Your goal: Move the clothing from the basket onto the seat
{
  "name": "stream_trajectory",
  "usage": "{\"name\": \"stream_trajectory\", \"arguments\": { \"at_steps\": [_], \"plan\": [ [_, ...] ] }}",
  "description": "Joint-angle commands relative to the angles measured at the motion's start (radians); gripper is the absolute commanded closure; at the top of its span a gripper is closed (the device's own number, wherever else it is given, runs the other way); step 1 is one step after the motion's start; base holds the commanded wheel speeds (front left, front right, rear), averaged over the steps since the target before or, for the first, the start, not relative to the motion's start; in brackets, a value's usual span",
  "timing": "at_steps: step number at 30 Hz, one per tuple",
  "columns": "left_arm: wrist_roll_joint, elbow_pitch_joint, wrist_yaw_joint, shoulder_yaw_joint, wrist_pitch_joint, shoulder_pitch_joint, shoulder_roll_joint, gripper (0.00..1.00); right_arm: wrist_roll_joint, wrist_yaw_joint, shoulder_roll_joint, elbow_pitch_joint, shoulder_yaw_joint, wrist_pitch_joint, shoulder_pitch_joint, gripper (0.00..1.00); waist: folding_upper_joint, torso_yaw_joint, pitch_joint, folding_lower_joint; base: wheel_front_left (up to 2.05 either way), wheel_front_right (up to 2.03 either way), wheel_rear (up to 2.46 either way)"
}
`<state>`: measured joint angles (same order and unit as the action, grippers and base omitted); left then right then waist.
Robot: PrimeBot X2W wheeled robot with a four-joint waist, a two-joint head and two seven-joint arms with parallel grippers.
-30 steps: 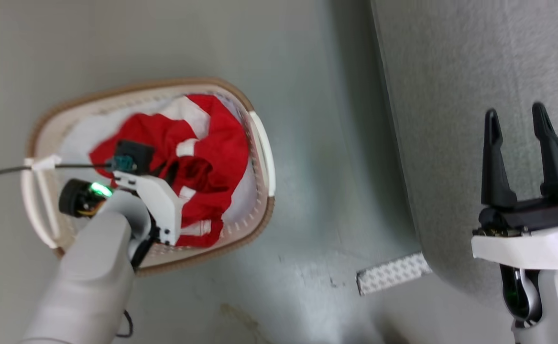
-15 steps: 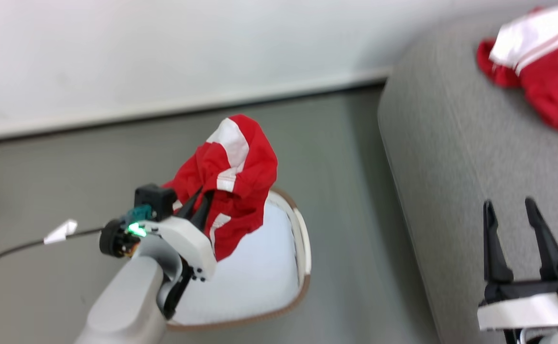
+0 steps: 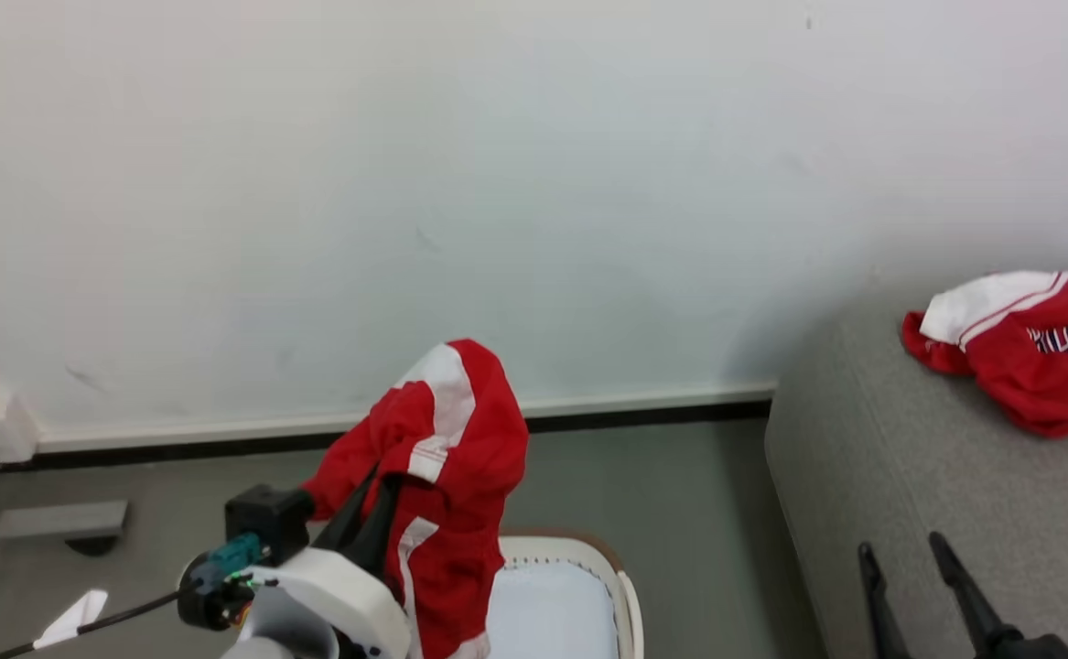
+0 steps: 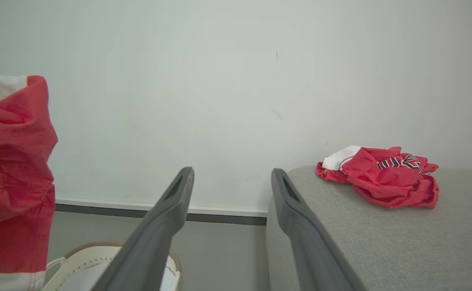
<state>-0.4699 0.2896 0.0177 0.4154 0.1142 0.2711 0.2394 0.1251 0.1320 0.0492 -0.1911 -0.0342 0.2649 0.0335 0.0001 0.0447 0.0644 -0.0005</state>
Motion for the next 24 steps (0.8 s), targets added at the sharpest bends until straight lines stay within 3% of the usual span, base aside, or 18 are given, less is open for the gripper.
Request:
{"name": "stream_trajectory", "arguments": {
  "at_steps": [1,8,13,24],
  "plan": [
    [-0.018,-0.034,0.011,-0.006,-0.007,-0.027,0.013,1.0,0.016,-0.003,0.002,-0.002,-0.015,-0.001,0.02,0.0,-0.0001,-0.021,0.036,0.0005,0.0,0.0,0.0],
    [-0.02,-0.227,0.052,-0.007,-0.065,-0.105,0.048,1.0,0.042,-0.003,0.003,0.016,-0.077,-0.001,0.031,0.0,-0.0001,-0.032,0.042,0.0005,0.0,0.0,0.0],
    [-0.026,-0.326,0.055,0.003,-0.104,-0.122,0.061,1.0,0.109,-0.003,0.049,0.044,-0.208,-0.001,-0.016,0.0,-0.0001,-0.032,0.032,0.0005,0.0,0.0,0.0],
    [-0.099,-0.436,-0.017,0.058,-0.178,-0.107,0.049,1.0,0.53,-0.003,0.309,0.08,-0.655,-0.051,-0.307,0.0,-0.0001,-0.015,0.017,0.0005,0.0,0.0,0.0]
  ]
}}
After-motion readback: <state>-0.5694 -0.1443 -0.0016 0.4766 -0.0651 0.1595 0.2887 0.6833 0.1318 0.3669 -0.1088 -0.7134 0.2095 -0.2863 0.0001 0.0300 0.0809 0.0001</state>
